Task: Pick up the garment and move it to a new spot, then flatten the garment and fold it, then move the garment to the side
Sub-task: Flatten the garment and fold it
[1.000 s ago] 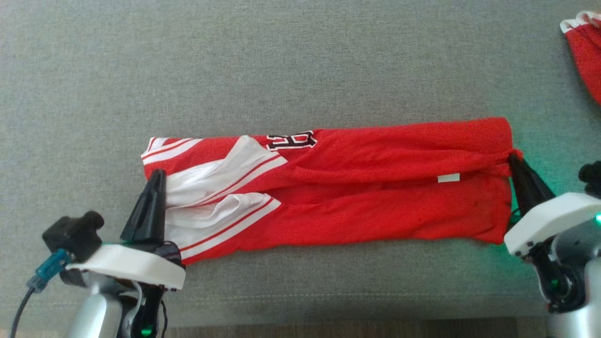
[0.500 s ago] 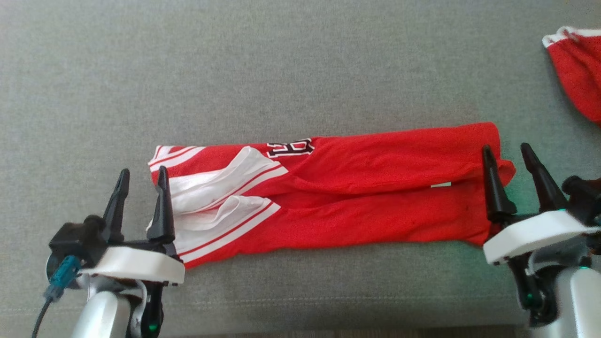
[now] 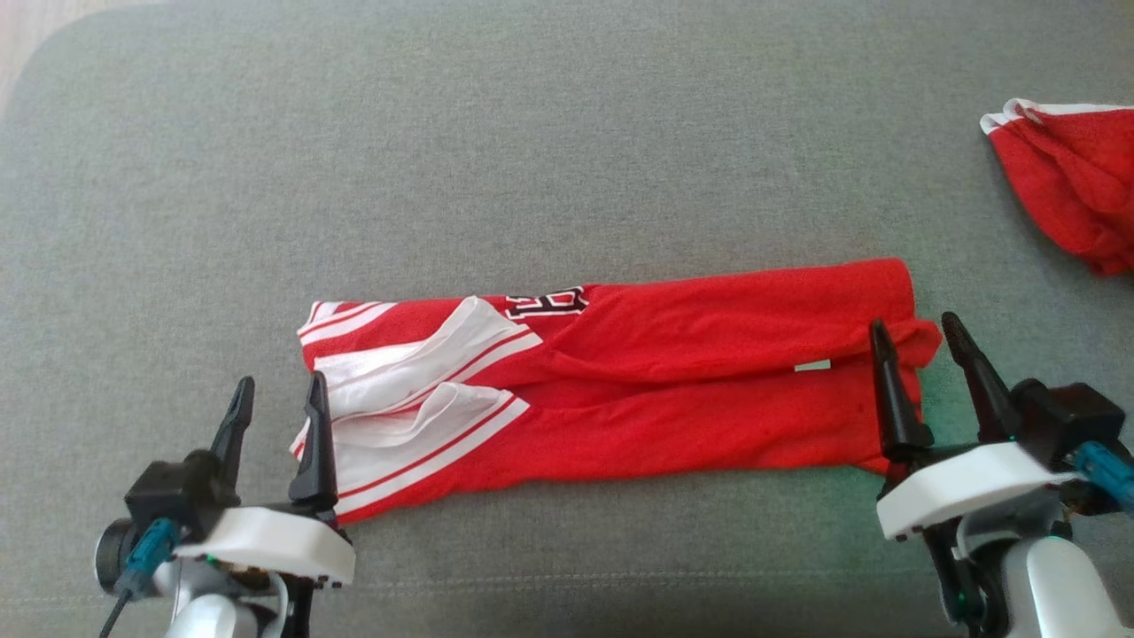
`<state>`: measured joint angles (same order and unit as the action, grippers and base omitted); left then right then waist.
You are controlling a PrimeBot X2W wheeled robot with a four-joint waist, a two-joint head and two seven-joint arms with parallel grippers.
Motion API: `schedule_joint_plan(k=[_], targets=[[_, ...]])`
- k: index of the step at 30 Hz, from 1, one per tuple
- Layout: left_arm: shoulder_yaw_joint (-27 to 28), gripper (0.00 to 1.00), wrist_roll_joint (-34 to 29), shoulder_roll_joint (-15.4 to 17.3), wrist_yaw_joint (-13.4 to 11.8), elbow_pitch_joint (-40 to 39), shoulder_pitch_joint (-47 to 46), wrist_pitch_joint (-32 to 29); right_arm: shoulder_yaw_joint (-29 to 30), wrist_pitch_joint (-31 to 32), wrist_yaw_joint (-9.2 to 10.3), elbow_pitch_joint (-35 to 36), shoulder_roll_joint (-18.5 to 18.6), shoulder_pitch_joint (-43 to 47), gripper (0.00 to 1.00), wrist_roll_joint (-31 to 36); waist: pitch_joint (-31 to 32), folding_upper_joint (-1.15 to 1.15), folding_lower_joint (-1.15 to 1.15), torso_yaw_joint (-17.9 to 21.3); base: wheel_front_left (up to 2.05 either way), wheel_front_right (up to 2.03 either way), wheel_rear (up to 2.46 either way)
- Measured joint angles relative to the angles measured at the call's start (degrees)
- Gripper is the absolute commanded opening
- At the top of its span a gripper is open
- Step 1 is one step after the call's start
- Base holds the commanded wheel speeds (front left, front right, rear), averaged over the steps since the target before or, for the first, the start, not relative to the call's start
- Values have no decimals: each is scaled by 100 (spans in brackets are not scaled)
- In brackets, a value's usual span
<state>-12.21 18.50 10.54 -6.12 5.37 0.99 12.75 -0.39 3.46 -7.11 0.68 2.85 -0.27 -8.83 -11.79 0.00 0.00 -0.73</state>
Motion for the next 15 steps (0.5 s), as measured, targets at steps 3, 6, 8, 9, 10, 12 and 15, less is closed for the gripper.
schedule_joint_plan(k=[3,6,8,9,10,12,15], targets=[[-8,100,0,5,0,0,-5,-7,-13,-1,0,-13,-4,-3,100,0,16,0,0,-5,0,0,0],[-16,100,0,18,0,0,-7,-54,-21,-1,0,-36,-8,-3,100,1,33,0,0,-19,0,0,0],[-21,100,0,29,-1,0,-8,-54,-21,-1,0,-42,-8,-3,100,1,37,0,0,-28,0,0,0],[-22,100,0,31,-1,0,-10,-54,-20,0,0,-42,-8,-3,100,0,38,0,0,-34,0,0,0],[-25,100,0,31,0,0,-10,-54,-20,0,0,-43,-8,-3,100,1,36,0,0,-37,0,0,0],[-41,100,0,32,0,0,-11,-54,-13,0,0,-47,-8,-3,100,0,32,0,0,-45,0,0,0],[-65,100,0,32,0,0,-13,-54,7,8,0,-62,-10,-3,100,-1,12,0,0,-56,0,0,0]])
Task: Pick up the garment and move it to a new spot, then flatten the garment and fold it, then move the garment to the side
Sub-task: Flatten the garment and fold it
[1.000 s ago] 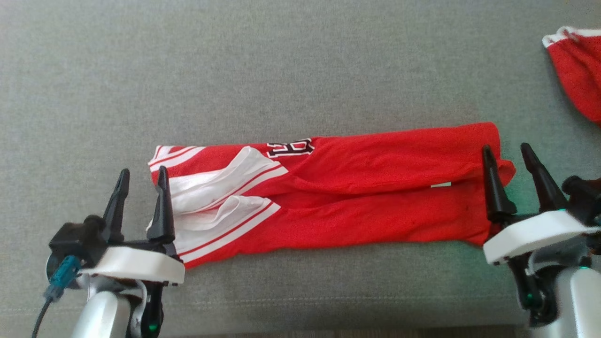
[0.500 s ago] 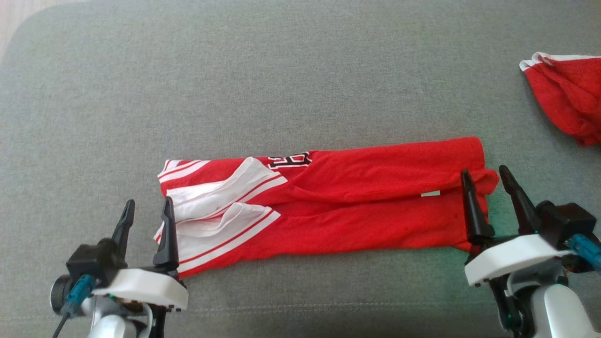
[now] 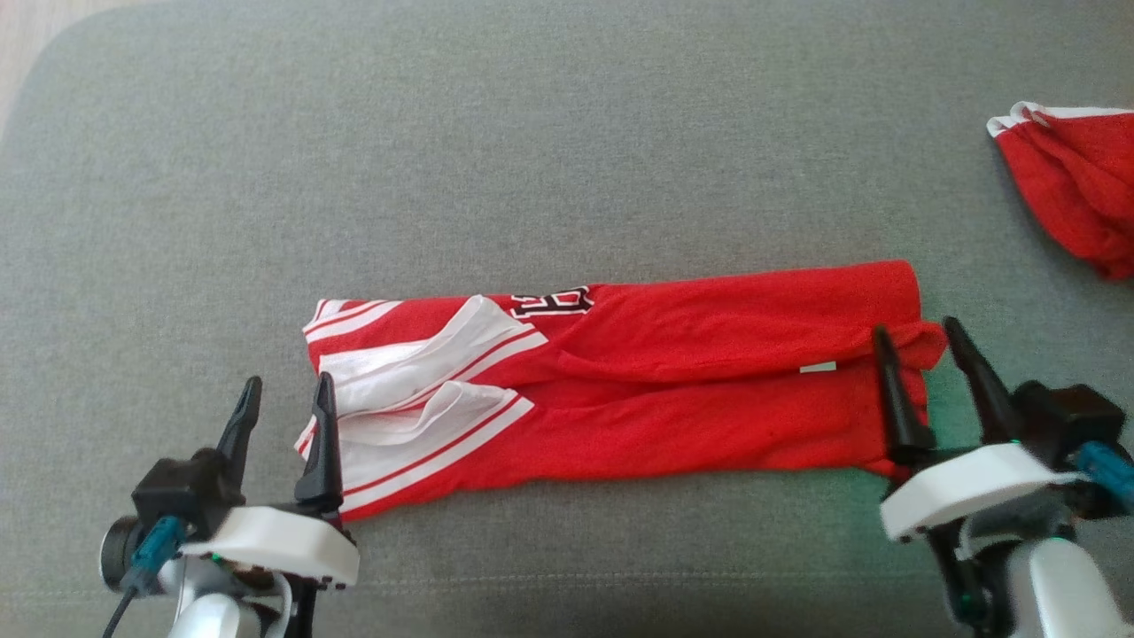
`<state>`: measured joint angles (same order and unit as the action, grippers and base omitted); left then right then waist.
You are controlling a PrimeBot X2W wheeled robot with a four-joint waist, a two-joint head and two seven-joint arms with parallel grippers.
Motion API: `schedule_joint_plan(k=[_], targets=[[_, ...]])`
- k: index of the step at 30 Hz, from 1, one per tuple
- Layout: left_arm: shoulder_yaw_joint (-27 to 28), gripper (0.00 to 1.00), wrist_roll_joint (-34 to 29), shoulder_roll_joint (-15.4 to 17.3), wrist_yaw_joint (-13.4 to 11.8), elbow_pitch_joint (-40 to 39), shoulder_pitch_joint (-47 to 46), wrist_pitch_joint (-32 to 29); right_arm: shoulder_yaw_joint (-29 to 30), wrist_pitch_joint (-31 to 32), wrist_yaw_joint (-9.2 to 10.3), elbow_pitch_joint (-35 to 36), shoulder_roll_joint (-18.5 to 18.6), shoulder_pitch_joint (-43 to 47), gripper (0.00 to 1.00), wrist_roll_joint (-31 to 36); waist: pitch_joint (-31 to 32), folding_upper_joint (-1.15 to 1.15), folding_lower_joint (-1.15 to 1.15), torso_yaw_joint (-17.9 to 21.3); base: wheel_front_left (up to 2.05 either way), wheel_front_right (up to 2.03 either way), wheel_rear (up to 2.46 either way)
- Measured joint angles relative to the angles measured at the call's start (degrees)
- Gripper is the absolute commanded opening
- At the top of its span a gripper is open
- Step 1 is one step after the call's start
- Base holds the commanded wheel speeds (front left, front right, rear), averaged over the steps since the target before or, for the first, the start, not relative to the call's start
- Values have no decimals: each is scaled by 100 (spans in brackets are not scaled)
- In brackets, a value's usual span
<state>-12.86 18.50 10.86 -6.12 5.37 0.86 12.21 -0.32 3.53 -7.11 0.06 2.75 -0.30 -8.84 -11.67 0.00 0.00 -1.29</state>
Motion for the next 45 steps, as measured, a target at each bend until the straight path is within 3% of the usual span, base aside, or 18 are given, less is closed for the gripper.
schedule_joint_plan(k=[6,12,20,26,27,29,30,32,34,35,45], targets=[[-98,100,0,-3,3,-2,-140,2,617,358,0,-300,-15,-37,100,194,-156,0,0,-53,0,0,0],[-134,100,0,-21,11,44,-434,58,849,797,0,-504,-18,-335,100,336,-423,0,0,-126,0,0,0],[-134,100,0,-55,64,180,-631,147,848,1177,0,-844,-18,-525,100,260,-700,0,0,-157,0,0,0],[-120,100,0,-62,66,235,-704,194,639,1289,0,-827,-11,-465,100,-155,-766,0,0,-122,0,0,0],[-120,100,0,-63,68,238,-704,197,582,1289,0,-805,-11,-439,79,-218,-771,0,0,-115,0,0,0],[-112,100,0,-63,68,252,-706,200,468,1289,0,-755,-11,-358,65,-339,-779,0,0,-101,0,0,0],[-109,100,0,-63,80,259,-706,200,426,1287,0,-733,-12,-323,51,-400,-783,0,0,-92,0,0,0],[-102,100,0,-63,110,266,-708,200,393,1284,0,-712,-12,-263,44,-459,-788,0,0,-78,0,0,0],[-102,100,0,-64,115,267,-714,201,386,1260,0,-709,-12,-247,29,-487,-798,0,0,-70,0,0,0],[-102,100,0,-65,119,269,-718,201,386,1248,0,-708,-12,-248,2,-487,-802,0,0,-68,0,0,0],[-92,100,-27,-103,160,303,-761,208,554,956,0,-728,-19,-284,0,-493,-807,0,0,-102,0,0,0]])
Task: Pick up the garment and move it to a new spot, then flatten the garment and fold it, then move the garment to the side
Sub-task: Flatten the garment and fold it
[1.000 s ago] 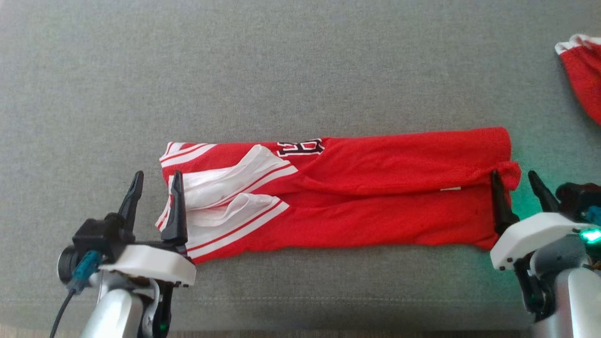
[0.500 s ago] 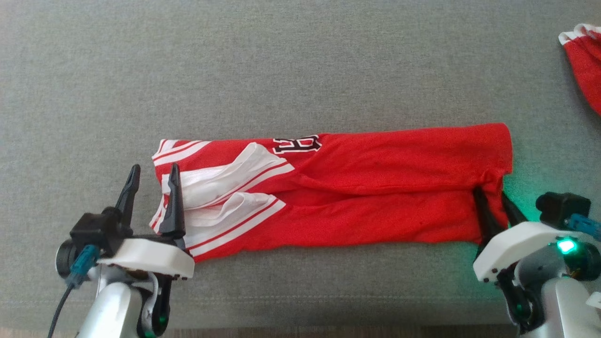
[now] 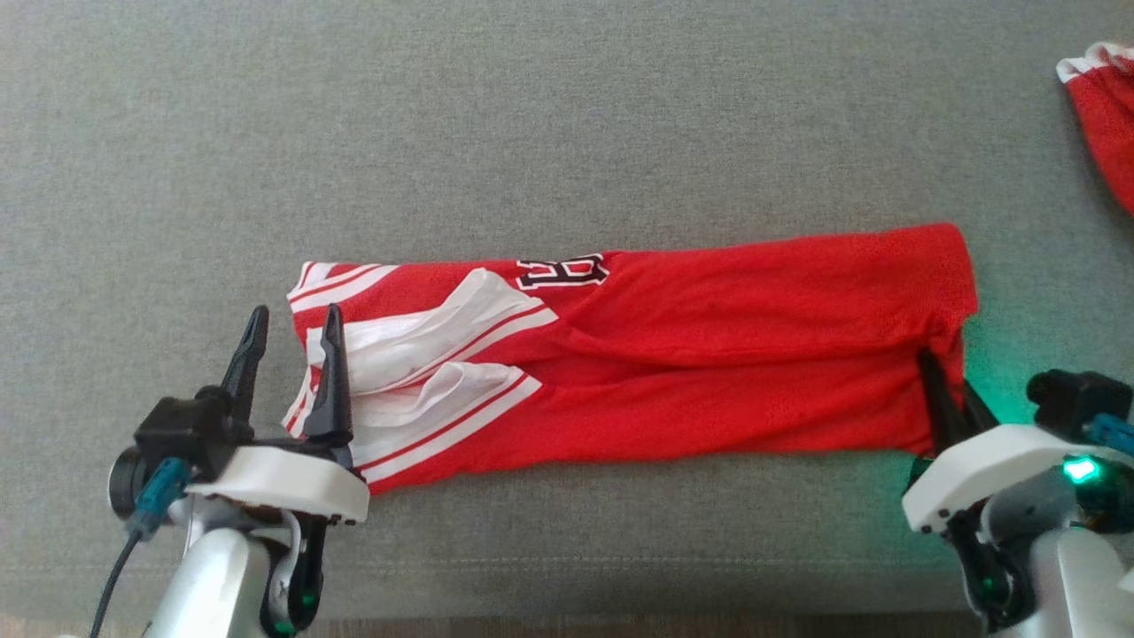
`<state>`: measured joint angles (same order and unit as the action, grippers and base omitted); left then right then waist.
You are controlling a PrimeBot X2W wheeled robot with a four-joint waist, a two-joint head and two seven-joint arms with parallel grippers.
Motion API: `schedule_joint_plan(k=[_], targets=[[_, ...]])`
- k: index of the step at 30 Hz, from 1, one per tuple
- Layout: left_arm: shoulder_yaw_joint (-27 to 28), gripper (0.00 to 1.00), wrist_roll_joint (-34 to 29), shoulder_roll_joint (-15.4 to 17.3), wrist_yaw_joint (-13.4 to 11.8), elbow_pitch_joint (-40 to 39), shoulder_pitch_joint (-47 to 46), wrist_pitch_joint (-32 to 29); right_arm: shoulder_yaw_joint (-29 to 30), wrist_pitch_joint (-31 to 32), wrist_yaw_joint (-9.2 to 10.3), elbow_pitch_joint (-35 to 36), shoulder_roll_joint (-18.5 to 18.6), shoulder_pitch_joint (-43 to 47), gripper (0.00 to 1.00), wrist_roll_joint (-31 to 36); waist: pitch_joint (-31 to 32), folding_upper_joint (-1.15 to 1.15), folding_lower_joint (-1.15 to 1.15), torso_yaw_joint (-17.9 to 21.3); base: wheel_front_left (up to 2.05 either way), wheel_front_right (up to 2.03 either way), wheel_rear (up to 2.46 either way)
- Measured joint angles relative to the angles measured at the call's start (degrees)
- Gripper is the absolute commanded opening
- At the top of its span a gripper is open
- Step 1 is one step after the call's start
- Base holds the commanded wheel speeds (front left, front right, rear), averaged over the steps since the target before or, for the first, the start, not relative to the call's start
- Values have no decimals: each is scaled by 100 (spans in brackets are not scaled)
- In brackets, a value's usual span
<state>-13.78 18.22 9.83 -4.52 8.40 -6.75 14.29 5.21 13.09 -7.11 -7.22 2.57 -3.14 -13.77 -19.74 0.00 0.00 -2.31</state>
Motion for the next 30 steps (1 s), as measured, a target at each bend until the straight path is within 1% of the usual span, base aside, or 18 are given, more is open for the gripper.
schedule_joint_plan(k=[8,13,19,23,27,30], targets=[[15,100,0,-51,5,-2,0,0,119,-116,0,15,0,-121,0,32,23,0,0,-31,0,0,0],[56,100,-7,-84,14,-12,0,0,4,-259,0,279,1,-124,0,210,44,0,0,-47,0,0,0],[99,100,-51,-126,51,-12,1,0,-573,-291,0,901,3,-250,0,646,152,0,0,-79,0,0,0],[112,100,-51,-179,59,-11,4,1,-1165,-102,0,1140,29,-371,0,889,243,0,0,-160,0,0,0],[129,100,-52,-250,94,-4,8,1,-1855,90,0,1163,151,-657,0,843,314,0,0,-300,0,0,0],[142,100,-53,-299,104,4,12,1,-2366,114,0,1056,198,-962,0,669,353,0,0,-430,0,0,0]])
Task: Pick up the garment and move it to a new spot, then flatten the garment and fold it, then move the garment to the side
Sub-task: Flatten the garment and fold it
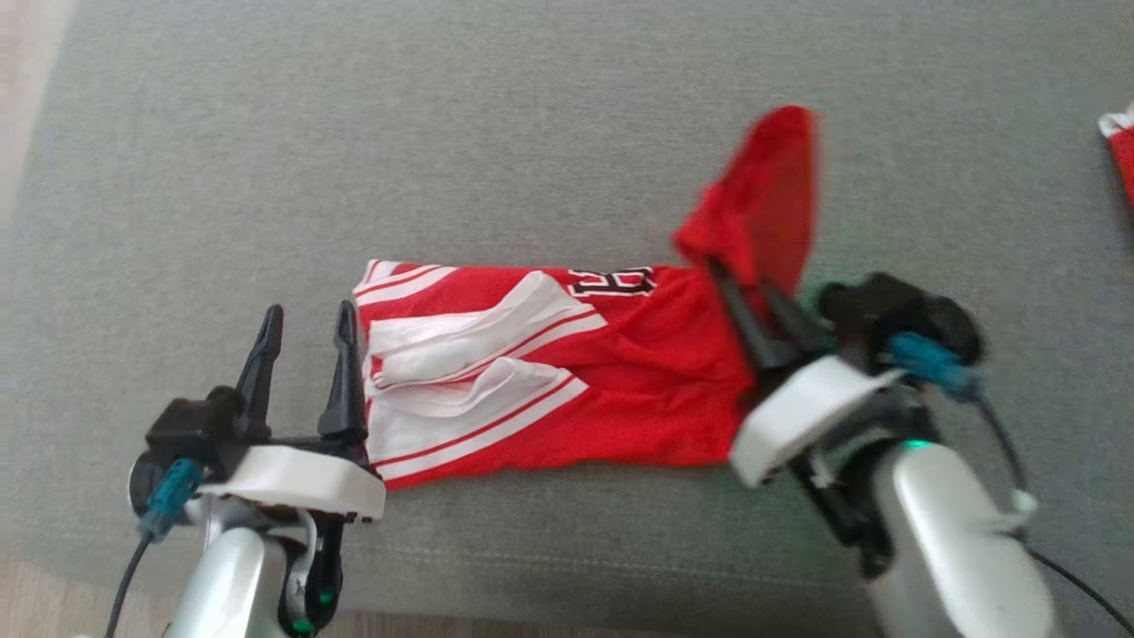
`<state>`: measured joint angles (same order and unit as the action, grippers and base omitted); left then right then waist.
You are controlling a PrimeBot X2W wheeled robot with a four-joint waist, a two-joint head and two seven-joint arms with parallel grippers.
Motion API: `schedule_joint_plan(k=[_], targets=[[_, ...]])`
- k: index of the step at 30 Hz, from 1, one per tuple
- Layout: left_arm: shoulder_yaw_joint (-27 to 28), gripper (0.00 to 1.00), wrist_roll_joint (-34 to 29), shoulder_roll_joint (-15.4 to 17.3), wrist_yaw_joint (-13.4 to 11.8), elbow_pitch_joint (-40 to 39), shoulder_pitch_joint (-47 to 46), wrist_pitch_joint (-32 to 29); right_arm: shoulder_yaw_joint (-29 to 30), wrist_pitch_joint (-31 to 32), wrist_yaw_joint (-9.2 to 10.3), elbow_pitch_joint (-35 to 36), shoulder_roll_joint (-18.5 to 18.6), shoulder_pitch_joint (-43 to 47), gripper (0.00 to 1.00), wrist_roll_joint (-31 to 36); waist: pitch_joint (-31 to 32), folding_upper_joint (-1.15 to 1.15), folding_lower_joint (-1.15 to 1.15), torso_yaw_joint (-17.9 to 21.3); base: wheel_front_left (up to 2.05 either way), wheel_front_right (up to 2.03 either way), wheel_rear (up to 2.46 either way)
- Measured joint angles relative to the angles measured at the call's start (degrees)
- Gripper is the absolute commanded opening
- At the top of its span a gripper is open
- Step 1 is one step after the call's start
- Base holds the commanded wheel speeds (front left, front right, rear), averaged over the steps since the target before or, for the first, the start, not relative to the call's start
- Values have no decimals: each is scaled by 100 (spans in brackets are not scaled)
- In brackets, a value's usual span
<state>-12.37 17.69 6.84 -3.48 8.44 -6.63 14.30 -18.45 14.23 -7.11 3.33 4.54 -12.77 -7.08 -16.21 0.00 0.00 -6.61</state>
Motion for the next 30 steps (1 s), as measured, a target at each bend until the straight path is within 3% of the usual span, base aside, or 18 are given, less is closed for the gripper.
schedule_joint_plan(k=[8,14,21,22,23,24,30], targets=[[4,100,-5,-157,107,90,-1,0,-1601,-55,0,-927,-26,-689,0,-790,16,0,0,-424,0,0,0],[0,100,-7,-261,208,134,-3,0,-2218,-457,0,-1672,-26,-973,0,-1497,-65,0,0,-707,0,0,0],[27,100,-59,-334,275,214,-64,0,-2639,-857,0,-2071,-24,-1495,0,-2057,-196,0,0,-793,0,0,0],[34,100,-85,-334,301,218,-80,0,-2685,-895,0,-2106,-23,-1536,11,-2164,-206,0,0,-785,0,0,0],[34,100,-85,-334,301,218,-80,0,-2685,-895,0,-2106,-23,-1536,44,-2164,-206,0,0,-785,0,0,0],[54,100,-99,-347,307,240,-92,0,-2780,-1040,0,-2154,-21,-1577,100,-2296,-209,0,0,-745,0,0,0],[143,100,-218,-341,349,288,-92,0,-2975,-1514,0,-1939,-16,-1631,100,-2490,-146,0,0,-550,0,0,0]])
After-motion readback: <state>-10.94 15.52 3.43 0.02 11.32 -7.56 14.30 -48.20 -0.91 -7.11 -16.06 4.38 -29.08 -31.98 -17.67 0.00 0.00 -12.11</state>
